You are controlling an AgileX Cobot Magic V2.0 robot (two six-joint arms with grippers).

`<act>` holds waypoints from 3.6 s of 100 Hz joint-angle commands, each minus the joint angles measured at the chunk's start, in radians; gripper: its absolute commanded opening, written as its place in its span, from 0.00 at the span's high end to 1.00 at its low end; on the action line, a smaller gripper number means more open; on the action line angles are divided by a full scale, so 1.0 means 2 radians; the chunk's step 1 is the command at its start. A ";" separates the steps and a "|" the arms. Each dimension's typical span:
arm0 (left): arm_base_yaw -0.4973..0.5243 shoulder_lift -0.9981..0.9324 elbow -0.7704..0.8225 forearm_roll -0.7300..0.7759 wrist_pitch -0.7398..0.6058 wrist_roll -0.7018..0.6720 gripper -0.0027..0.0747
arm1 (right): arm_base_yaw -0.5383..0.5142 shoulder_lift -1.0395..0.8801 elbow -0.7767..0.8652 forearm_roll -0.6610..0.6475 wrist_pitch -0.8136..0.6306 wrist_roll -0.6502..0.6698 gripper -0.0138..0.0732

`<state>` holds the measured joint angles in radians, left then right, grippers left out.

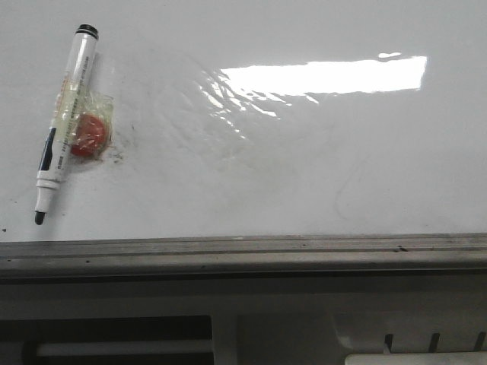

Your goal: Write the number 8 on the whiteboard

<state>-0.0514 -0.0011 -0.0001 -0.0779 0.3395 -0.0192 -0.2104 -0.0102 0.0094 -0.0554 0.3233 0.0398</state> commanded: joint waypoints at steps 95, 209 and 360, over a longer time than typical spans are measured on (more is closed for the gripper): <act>-0.004 -0.015 0.017 0.011 -0.108 0.000 0.99 | -0.003 -0.012 0.007 -0.002 -0.016 -0.002 0.91; -0.003 -0.015 0.017 0.002 -0.127 0.000 0.99 | -0.003 -0.012 0.007 -0.142 -0.232 -0.002 0.91; -0.307 0.320 -0.118 -0.003 -0.298 -0.016 0.36 | 0.028 0.153 -0.124 -0.040 -0.042 0.063 0.91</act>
<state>-0.5811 0.6059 -0.2014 0.0000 -0.1677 -0.0365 -0.1532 0.2806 -0.2180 -0.1289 0.3227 0.1710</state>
